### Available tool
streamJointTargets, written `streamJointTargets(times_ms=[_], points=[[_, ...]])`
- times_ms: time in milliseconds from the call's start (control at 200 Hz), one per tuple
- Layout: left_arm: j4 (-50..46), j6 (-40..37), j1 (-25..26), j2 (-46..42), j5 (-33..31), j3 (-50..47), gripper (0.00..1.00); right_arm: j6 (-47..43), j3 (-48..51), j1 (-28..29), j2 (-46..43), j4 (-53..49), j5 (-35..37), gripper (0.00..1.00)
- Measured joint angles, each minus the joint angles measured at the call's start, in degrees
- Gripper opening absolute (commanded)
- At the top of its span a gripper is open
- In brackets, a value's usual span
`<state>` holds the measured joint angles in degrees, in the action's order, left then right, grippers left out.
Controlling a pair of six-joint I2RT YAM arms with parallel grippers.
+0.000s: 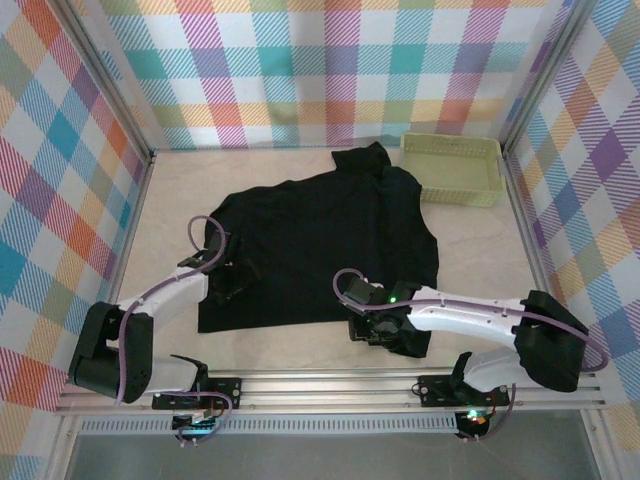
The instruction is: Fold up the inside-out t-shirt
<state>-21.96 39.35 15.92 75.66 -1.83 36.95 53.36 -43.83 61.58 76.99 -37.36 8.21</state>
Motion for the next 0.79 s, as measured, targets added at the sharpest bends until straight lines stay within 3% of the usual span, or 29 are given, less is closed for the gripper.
streamJointTargets(times_ms=[330,535,665,795], points=[[-0.85,-1.92,-0.07,0.46,-1.36,0.07,0.75,-0.02,0.11,0.42,8.61,2.14,-0.44,0.42],[-1.68,-2.84,-2.16,1.09,-1.77,0.07,0.76,-1.60,-2.54,4.42,10.19,3.65,-2.23,0.40],[-2.36,-3.26,-3.56,0.04,-2.14,0.07,0.77,-1.79,-4.11,5.55,8.74,3.76,-1.86,0.41],[-3.78,-4.24,-3.72,-2.29,-2.47,0.07,0.78,-1.77,-4.15,5.14,1.57,0.92,2.21,0.43]])
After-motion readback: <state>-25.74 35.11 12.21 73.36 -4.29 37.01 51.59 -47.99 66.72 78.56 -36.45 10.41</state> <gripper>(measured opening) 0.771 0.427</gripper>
